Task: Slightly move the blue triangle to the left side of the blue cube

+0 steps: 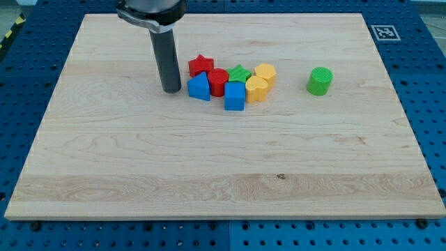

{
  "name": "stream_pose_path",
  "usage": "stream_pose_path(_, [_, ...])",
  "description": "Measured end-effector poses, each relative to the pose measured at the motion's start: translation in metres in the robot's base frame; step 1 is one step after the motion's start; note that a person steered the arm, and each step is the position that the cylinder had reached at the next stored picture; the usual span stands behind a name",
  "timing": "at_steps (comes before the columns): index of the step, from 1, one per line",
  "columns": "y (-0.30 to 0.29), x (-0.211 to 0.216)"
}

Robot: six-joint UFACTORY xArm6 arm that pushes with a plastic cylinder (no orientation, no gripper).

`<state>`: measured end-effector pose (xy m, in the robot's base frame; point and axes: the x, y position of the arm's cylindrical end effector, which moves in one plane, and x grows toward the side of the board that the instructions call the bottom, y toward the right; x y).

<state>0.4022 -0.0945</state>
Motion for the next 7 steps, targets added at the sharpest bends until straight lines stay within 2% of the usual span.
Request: stream_pose_path(7, [0.043,0.01])
